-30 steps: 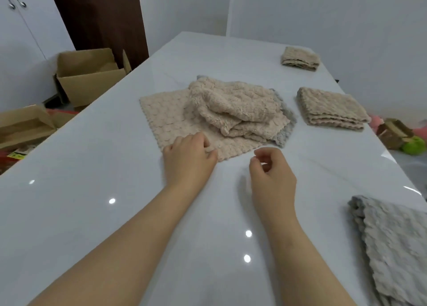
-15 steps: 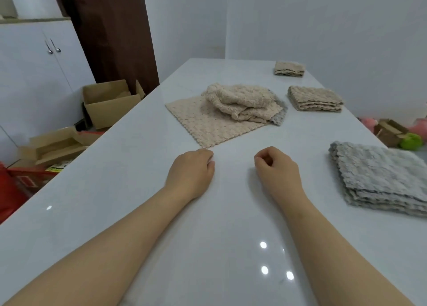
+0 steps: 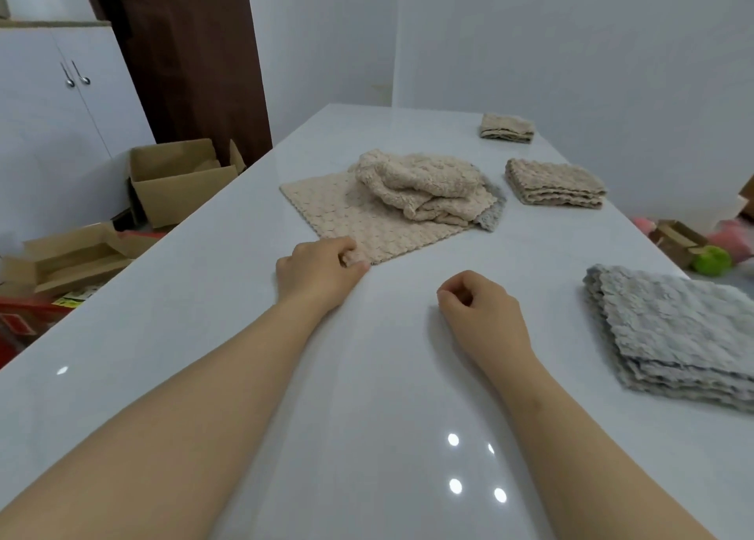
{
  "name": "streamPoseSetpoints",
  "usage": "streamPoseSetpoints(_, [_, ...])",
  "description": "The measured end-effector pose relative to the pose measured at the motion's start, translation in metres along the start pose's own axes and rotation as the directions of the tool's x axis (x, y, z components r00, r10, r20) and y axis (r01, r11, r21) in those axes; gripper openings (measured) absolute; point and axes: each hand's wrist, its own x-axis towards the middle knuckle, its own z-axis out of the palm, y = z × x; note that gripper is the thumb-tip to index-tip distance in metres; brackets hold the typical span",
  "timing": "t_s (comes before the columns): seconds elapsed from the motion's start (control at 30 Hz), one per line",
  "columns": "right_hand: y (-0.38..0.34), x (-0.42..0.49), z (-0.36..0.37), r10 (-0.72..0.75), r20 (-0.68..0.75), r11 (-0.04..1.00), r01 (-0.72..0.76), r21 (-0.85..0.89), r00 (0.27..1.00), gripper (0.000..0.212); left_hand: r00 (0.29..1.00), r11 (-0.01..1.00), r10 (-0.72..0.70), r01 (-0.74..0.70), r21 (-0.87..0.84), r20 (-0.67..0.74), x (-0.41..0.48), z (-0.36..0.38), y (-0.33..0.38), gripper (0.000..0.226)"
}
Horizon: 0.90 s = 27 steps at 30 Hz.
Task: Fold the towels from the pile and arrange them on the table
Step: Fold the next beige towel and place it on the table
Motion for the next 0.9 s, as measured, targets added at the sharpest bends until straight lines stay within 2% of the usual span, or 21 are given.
streamPoseSetpoints(0.1, [0.0, 0.003, 0.002, 0.008, 0.002, 0.999, -0.008, -0.033, 1.0, 0.014, 0.997, 0.997, -0.049, 0.046, -0.054, -0.057, 0.007, 0.001, -0.001, 0.024])
streamPoseSetpoints(0.2, [0.0, 0.007, 0.004, 0.029, -0.011, 0.997, -0.03, -0.065, 1.0, 0.014, 0.994, 0.994, -0.038, 0.027, -0.107, -0.099, 0.009, 0.002, 0.002, 0.016])
streamPoseSetpoints(0.27, [-0.001, 0.01, 0.005, 0.05, -0.022, 0.994, -0.052, -0.096, 0.998, 0.013, 0.991, 0.965, -0.045, 0.011, -0.261, -0.128, 0.007, 0.0, 0.003, 0.015])
streamPoseSetpoints(0.33, [-0.003, 0.012, 0.005, 0.066, -0.032, 0.991, -0.07, -0.118, 0.997, 0.013, 0.987, 0.893, -0.1, 0.034, -0.448, -0.125, 0.003, -0.007, 0.003, 0.013])
streamPoseSetpoints(0.37, [-0.003, 0.013, 0.006, 0.071, -0.034, 0.99, -0.075, -0.122, 0.997, 0.013, 0.982, 0.801, -0.171, 0.091, -0.592, -0.081, 0.004, -0.014, 0.003, 0.013])
streamPoseSetpoints(0.4, [-0.004, 0.014, 0.006, 0.073, -0.035, 0.989, -0.077, -0.124, 0.997, 0.013, 0.963, 0.63, -0.268, 0.185, -0.754, 0.012, 0.008, -0.024, 0.005, 0.015])
streamPoseSetpoints(0.43, [-0.004, 0.014, 0.007, 0.075, -0.035, 0.989, -0.079, -0.124, 0.997, 0.013, 0.928, 0.412, -0.347, 0.278, -0.868, 0.132, 0.014, -0.037, 0.007, 0.016])
streamPoseSetpoints(0.47, [-0.003, 0.014, 0.007, 0.079, -0.034, 0.989, -0.082, -0.122, 0.996, 0.013, 0.9, 0.227, -0.375, 0.323, -0.919, 0.224, 0.023, -0.051, 0.011, 0.015])
streamPoseSetpoints(0.53, [-0.002, 0.013, 0.006, 0.083, -0.036, 0.991, -0.086, -0.104, 0.996, 0.013, 0.911, 0.047, -0.337, 0.268, -0.962, 0.237, 0.041, -0.084, 0.022, 0.004])
streamPoseSetpoints(0.6, [-0.002, 0.012, 0.005, 0.092, -0.03, 0.992, -0.095, -0.083, 0.995, 0.013, 0.957, -0.047, -0.246, 0.143, -0.989, 0.151, 0.047, -0.107, 0.04, 0.006])
streamPoseSetpoints(0.63, [-0.002, 0.012, 0.004, 0.098, -0.026, 0.992, -0.099, -0.075, 0.995, 0.013, 0.972, -0.025, -0.207, 0.112, -0.993, 0.114, 0.044, -0.111, 0.048, 0.005])
streamPoseSetpoints(0.67, [-0.002, 0.011, 0.004, 0.101, -0.024, 0.992, -0.103, -0.067, 0.995, 0.013, 0.981, 0.099, -0.168, 0.113, -0.989, 0.096, 0.037, -0.108, 0.055, 0.007])
streamPoseSetpoints(0.73, [-0.003, 0.01, 0.004, 0.098, -0.021, 0.993, -0.099, -0.062, 0.995, 0.014, 0.986, 0.502, -0.111, 0.165, -0.849, 0.126, 0.018, -0.096, 0.06, 0.017])
streamPoseSetpoints(0.77, [-0.004, 0.01, 0.004, 0.093, -0.018, 0.994, -0.094, -0.061, 0.995, 0.014, 0.986, 0.586, -0.102, 0.164, -0.793, 0.129, 0.011, -0.09, 0.059, 0.019])
streamPoseSetpoints(0.8, [-0.004, 0.01, 0.004, 0.09, -0.018, 0.994, -0.091, -0.059, 0.996, 0.014, 0.989, 0.577, -0.101, 0.143, -0.804, 0.104, 0.005, -0.089, 0.059, 0.019])
streamPoseSetpoints(0.9, [-0.004, 0.01, 0.003, 0.083, -0.035, 0.996, -0.084, -0.025, 0.996, 0.013, 0.995, 0.263, -0.081, 0.078, -0.962, 0.058, -0.01, -0.109, 0.066, 0.015])
